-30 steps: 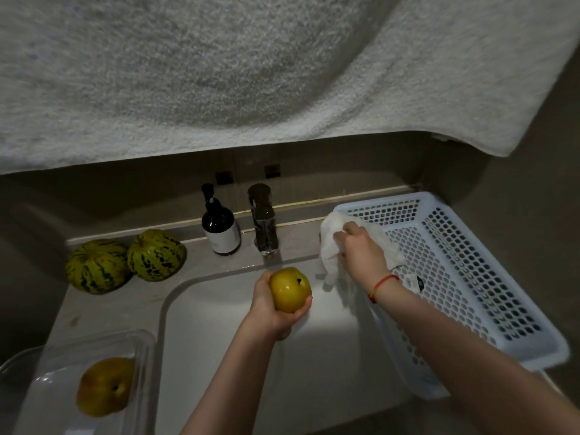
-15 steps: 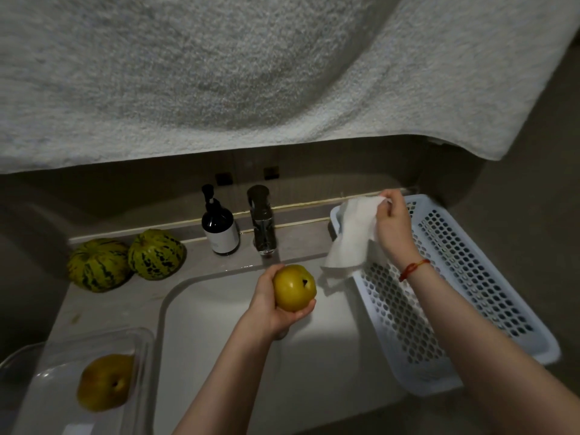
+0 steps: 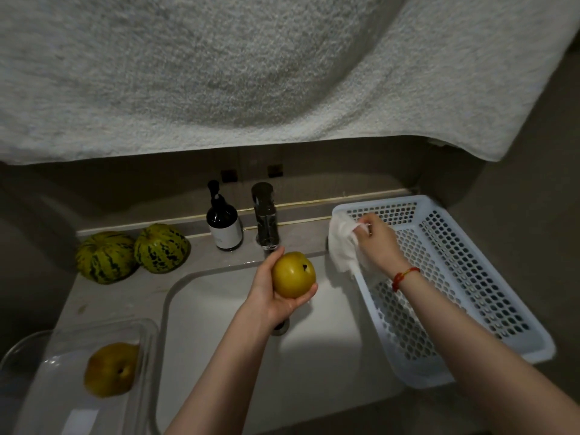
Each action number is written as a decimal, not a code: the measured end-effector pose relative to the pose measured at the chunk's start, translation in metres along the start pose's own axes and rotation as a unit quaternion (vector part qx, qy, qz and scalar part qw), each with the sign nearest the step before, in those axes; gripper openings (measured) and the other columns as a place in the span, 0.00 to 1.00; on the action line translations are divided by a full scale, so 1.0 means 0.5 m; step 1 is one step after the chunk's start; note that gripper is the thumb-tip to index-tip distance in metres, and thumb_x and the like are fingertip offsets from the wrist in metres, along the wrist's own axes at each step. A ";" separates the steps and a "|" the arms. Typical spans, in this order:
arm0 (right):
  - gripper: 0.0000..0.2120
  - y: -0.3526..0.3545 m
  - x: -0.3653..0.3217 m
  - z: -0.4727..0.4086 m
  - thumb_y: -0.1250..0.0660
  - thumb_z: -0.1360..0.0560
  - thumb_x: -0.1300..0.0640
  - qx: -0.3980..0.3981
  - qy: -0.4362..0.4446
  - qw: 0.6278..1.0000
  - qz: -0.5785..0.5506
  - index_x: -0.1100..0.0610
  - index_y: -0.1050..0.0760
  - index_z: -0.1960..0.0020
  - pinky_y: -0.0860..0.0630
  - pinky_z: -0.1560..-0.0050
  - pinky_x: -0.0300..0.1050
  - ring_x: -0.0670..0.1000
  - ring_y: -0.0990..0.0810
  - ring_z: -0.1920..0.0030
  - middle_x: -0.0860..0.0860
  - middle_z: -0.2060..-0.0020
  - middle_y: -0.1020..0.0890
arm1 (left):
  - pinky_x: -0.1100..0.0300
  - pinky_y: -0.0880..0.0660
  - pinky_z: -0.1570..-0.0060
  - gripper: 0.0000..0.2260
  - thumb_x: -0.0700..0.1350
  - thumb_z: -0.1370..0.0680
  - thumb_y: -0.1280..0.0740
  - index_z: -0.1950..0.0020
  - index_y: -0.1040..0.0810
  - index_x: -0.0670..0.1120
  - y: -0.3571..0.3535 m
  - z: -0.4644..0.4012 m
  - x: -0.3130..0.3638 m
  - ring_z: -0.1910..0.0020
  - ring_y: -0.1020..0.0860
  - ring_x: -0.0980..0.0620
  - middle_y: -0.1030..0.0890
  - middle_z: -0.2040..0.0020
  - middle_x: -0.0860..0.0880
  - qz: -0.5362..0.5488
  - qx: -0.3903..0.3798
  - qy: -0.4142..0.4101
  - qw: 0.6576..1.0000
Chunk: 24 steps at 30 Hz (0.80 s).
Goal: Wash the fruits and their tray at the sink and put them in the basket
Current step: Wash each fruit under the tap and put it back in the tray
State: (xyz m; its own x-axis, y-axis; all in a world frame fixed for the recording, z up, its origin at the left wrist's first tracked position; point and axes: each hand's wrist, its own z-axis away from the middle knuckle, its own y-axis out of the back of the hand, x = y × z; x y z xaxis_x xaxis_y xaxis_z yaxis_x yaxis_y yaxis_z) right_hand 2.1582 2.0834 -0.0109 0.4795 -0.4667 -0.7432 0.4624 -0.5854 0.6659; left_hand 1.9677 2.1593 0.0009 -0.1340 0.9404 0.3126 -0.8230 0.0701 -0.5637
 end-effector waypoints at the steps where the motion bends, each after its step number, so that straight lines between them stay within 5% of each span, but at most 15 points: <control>1: 0.06 -0.009 0.006 0.005 0.40 0.23 0.61 -0.030 0.005 0.999 0.025 0.61 0.28 0.48 0.35 0.62 0.40 0.54 0.25 0.58 0.56 0.57 0.23 | 0.44 0.24 0.65 0.18 0.50 0.30 0.27 0.45 0.28 0.45 0.001 0.001 0.000 0.51 0.24 0.37 0.25 0.47 0.38 -0.006 0.000 0.000 1.000; 6: 0.10 -0.019 -0.009 0.012 0.37 0.23 0.58 -0.108 0.022 0.987 0.113 0.59 0.25 0.43 0.28 0.47 0.46 0.58 0.23 0.46 0.60 0.46 0.21 | 0.45 0.21 0.67 0.26 0.51 0.30 0.27 0.35 0.30 0.47 0.006 0.002 0.001 0.43 0.25 0.36 0.27 0.38 0.38 -0.027 0.003 0.005 1.000; 9: 0.10 -0.003 -0.033 0.011 0.37 0.24 0.61 -0.079 0.023 0.992 0.093 0.58 0.23 0.44 0.31 0.44 0.43 0.56 0.24 0.42 0.58 0.42 0.22 | 0.43 0.23 0.65 0.24 0.51 0.29 0.28 0.37 0.29 0.46 0.006 -0.002 0.003 0.46 0.24 0.36 0.26 0.41 0.38 -0.031 -0.013 0.006 0.999; 14: 0.09 0.011 -0.091 0.052 0.39 0.22 0.60 -0.008 0.043 0.998 -0.039 0.58 0.22 0.45 0.31 0.51 0.36 0.47 0.25 0.50 0.55 0.46 0.20 | 0.51 0.29 0.58 0.10 0.49 0.27 0.32 0.49 0.26 0.48 0.002 -0.006 -0.001 0.54 0.24 0.43 0.22 0.51 0.42 -0.076 -0.054 -0.022 0.995; 19: 0.19 -0.027 -0.123 0.118 0.46 0.23 0.39 -0.234 -0.065 0.963 -0.114 0.50 0.31 0.39 0.24 0.65 0.38 0.47 0.21 0.58 0.50 0.52 0.23 | 0.55 0.29 0.59 0.08 0.49 0.22 0.38 0.49 0.24 0.47 -0.016 -0.006 -0.012 0.55 0.22 0.45 0.19 0.53 0.42 -0.098 -0.111 -0.074 0.986; 21: 0.18 -0.046 -0.122 0.128 0.43 0.24 0.39 -0.221 -0.069 0.961 -0.149 0.49 0.33 0.41 0.26 0.73 0.37 0.49 0.20 0.65 0.51 0.53 0.23 | 0.52 0.25 0.57 0.08 0.45 0.20 0.41 0.47 0.25 0.44 -0.027 -0.003 -0.017 0.53 0.22 0.44 0.21 0.50 0.41 -0.094 -0.136 -0.121 0.979; 24: 0.13 -0.076 -0.113 0.141 0.44 0.22 0.43 -0.128 -0.048 0.977 -0.164 0.50 0.33 0.43 0.26 0.69 0.40 0.54 0.21 0.55 0.53 0.51 0.24 | 0.51 0.25 0.58 0.08 0.43 0.18 0.44 0.46 0.27 0.43 -0.043 0.002 -0.025 0.53 0.23 0.45 0.24 0.49 0.40 -0.137 -0.111 -0.173 0.969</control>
State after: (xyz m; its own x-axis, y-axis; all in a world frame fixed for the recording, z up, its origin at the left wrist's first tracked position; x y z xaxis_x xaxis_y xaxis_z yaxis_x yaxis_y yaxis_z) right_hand 2.0610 2.0850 0.0012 0.2082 -0.3495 -0.9135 0.7563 -0.5347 0.3769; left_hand 1.9865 2.1458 0.0102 -0.1350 0.7114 0.6897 -0.7194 0.4083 -0.5620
